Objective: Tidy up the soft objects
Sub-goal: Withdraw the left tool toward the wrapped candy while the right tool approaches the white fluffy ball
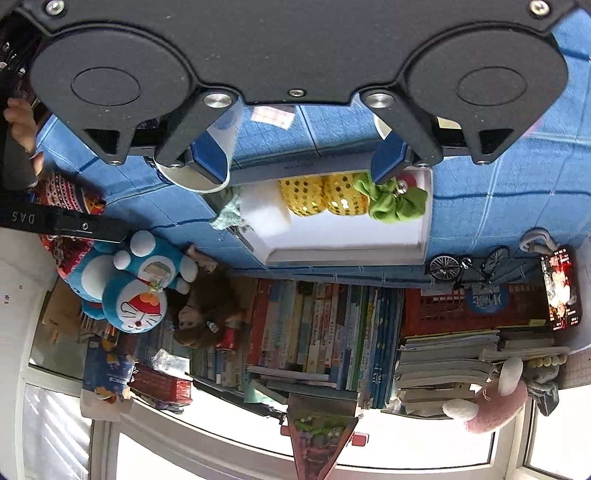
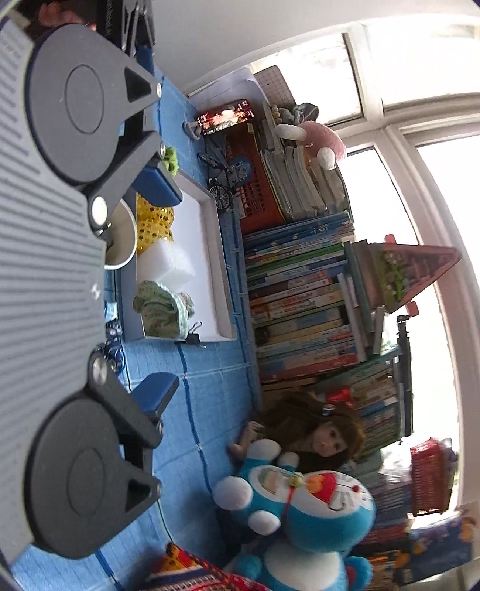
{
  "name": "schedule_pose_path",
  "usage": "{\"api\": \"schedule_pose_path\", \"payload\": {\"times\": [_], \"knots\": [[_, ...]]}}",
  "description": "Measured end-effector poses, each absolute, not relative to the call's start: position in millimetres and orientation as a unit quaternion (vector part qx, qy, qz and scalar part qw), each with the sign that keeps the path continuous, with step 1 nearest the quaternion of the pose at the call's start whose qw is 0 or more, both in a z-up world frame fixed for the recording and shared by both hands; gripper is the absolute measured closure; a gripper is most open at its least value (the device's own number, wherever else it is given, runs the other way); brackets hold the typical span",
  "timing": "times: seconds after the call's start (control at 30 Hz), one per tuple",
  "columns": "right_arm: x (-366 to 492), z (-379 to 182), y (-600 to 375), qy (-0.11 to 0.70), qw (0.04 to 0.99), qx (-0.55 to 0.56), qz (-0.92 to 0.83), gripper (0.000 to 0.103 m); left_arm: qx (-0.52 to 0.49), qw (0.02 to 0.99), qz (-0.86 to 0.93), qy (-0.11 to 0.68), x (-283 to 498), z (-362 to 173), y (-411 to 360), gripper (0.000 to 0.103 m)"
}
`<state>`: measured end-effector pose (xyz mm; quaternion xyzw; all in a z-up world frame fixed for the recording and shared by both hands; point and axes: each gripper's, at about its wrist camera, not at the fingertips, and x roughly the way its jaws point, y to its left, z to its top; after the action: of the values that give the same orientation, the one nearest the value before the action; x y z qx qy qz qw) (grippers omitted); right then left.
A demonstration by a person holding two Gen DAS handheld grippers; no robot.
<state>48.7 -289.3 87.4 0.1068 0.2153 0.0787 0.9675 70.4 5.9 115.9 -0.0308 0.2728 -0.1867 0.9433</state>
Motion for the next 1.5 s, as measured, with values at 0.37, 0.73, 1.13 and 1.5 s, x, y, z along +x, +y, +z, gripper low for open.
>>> {"api": "schedule_pose_path", "payload": {"times": [0.37, 0.73, 1.13, 1.5], "knots": [[19.0, 64.0, -283.2, 0.186, 0.979, 0.066, 0.056, 0.000, -0.028, 0.946, -0.178, 0.268, 41.9, 86.1, -4.1, 0.019], [7.2, 45.9, -285.7, 0.188, 0.980, 0.055, 0.032, 0.000, -0.021, 0.948, -0.160, 0.273, 33.7, 71.4, -3.2, 0.018], [1.8, 29.8, -286.8, 0.201, 0.978, 0.046, 0.005, 0.000, -0.024, 0.947, -0.144, 0.286, 29.1, 56.8, -0.7, 0.018], [-4.3, 8.1, -291.8, 0.218, 0.975, 0.024, -0.038, 0.000, -0.044, 0.951, -0.115, 0.285, 17.5, 33.6, 8.2, 0.017]]}}
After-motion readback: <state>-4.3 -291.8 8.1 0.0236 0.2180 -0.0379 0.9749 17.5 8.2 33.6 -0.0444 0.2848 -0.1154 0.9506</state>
